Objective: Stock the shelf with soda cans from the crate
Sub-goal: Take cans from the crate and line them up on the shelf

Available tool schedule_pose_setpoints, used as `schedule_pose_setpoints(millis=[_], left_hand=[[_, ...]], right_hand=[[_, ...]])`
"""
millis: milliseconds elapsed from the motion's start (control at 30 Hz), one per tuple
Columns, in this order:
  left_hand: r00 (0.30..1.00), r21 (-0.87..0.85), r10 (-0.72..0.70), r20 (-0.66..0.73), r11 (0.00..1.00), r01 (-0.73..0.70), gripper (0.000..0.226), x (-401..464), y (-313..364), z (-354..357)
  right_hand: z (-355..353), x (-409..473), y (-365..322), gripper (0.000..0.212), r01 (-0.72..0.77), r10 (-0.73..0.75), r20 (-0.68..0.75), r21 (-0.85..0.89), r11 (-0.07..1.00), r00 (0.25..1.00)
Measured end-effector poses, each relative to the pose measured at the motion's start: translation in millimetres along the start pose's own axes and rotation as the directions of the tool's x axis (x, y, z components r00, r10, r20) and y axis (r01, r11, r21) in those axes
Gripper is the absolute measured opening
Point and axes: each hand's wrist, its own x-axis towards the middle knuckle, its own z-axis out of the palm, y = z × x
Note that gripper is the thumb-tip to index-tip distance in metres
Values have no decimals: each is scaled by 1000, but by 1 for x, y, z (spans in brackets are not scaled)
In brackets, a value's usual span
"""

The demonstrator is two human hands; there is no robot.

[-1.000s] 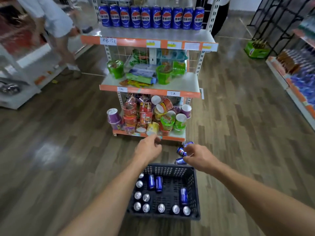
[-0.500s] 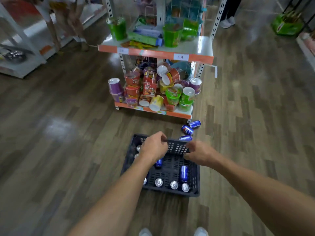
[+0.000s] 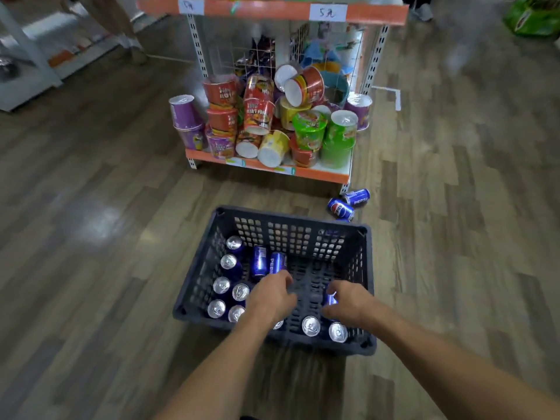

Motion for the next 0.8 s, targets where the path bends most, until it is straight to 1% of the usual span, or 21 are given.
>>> schedule_pose_setpoints(millis=[100, 200, 233, 367, 533, 600, 700, 800], left_hand=[[1000, 77, 10, 27, 997, -12, 34, 33, -21, 38], [998, 120, 15, 58, 993, -21, 34, 69, -41, 73], [997, 145, 11, 79, 989, -23, 35, 80, -47, 83], [977, 303, -17, 213, 952, -50, 54, 118, -68, 114], [920, 458, -150, 362, 889, -35, 71, 150, -86, 137], [902, 520, -168, 397, 851, -70, 70, 152, -85, 139], [881, 566, -167, 442, 814, -130, 62, 153, -82, 140], [861, 611, -180, 475, 772, -176, 54, 155, -83, 143]], right_hand=[[31, 38, 18, 39, 8, -8, 8, 28, 1000, 1000], [59, 76, 30, 23, 31, -31, 12, 8, 999, 999], [69, 88, 32, 20, 38, -38, 17, -1, 999, 999], [108, 129, 40, 26, 25, -19, 74, -82, 996, 997], [143, 176, 47, 39, 19, 4, 134, -168, 986, 991], [151, 185, 46, 44, 14, 18, 160, -195, 981, 987], [158, 193, 45, 53, 3, 54, 228, -242, 970, 972], [166, 201, 47, 55, 12, 86, 279, -331, 944, 956]])
